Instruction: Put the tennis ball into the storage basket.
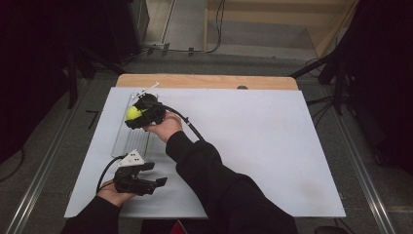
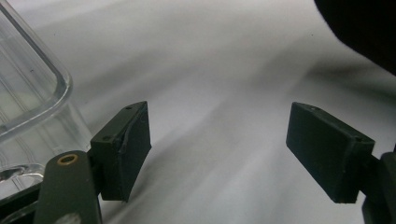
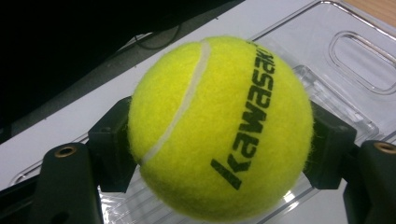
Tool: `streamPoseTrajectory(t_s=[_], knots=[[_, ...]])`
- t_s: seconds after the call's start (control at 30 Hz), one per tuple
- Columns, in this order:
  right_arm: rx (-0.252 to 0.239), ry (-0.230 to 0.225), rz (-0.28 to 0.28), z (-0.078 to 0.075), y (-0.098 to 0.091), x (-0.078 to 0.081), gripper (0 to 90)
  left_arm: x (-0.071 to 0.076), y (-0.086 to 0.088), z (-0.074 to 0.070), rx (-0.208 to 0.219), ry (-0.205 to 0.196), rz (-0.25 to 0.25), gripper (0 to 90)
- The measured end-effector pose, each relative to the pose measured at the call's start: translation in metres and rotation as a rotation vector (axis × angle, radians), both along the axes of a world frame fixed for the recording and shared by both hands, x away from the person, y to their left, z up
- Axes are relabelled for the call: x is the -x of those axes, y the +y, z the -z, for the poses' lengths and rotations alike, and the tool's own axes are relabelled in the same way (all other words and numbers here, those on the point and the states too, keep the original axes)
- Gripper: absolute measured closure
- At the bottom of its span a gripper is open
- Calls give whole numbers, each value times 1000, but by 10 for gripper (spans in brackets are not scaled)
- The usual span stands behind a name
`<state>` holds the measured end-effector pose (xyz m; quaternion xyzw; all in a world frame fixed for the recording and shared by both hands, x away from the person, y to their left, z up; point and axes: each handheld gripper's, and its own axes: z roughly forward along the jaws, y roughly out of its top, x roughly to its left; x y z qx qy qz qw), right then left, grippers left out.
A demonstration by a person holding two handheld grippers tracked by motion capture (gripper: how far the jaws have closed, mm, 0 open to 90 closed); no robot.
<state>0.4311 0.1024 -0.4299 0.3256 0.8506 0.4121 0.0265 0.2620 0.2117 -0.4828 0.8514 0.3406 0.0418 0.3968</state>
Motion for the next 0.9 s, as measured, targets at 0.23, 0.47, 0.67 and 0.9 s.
streamPoseTrajectory(t_s=[0.23, 0.47, 0.67, 0.9], knots=[[-1, 21, -7, 9, 4, 1, 237, 0, 0, 0, 0, 2, -1, 228], [-1, 36, -4, 19, 7, 3, 236, 0, 0, 0, 3, 3, -1, 228], [-6, 46, -9, 22, 9, 3, 233, 0, 0, 0, 3, 3, -2, 228], [-12, 32, 7, 20, 7, 3, 164, 0, 0, 0, 3, 4, -1, 227]])
